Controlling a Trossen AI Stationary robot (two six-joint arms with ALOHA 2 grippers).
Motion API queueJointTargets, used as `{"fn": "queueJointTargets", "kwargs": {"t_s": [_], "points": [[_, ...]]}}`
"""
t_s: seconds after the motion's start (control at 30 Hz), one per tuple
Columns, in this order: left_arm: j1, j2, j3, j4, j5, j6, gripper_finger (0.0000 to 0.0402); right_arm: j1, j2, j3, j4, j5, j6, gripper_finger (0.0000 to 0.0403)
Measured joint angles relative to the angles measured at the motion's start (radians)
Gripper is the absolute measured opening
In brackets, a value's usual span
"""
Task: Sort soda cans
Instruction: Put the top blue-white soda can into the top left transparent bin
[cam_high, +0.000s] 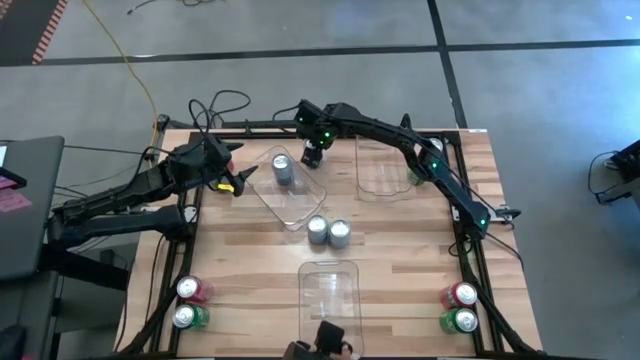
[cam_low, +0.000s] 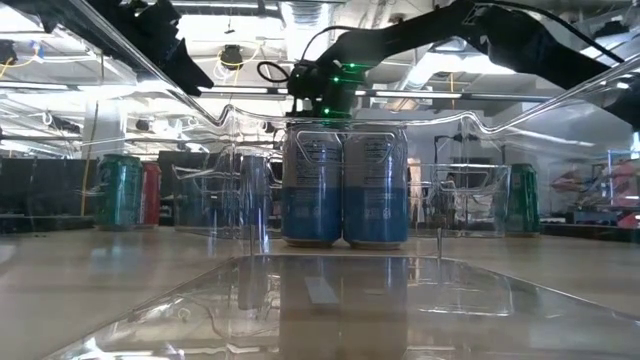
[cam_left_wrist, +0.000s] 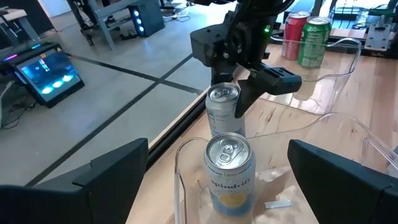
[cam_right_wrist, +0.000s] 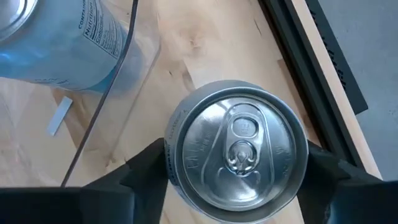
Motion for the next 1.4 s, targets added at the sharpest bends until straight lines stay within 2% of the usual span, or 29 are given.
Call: {"fn": "queueJointTargets", "kwargs": {"t_s": [0.17,0.27,0.5,0.7,0.97,1.4], "points": [[0.0,0.0,0.0,-0.019,0.0,0.0,0.0382,0.018,-0.014,0.019,-0.064,0.004,-0.002,0.0265],[0.0,0.0,0.0,-0.039,-0.011,0.0,0.0382,0.049,-0.065,0.015,-0.058,0.011,-0.004,0.0265],[0.0,-0.003,0.0,-0.044,-0.021,-0.009,0.0382,0.154,-0.199,0.02,-0.059,0.139,-0.012,0.0265],[0.0,-0.002,0.0,-0.107,-0.034,-0.001,0.0362,0.241,-0.259,0.021,-0.008,0.145,0.022,0.0265],[0.0,-0.005,0.0,-0.124,-0.035,-0.035,0.0335,0.331,-0.21,0.018,0.065,0.139,0.013,0.0265],[0.0,-0.093,0.001,-0.147,-0.037,-0.053,0.0333,0.328,-0.103,0.019,0.226,0.081,-0.024,0.0265]]}}
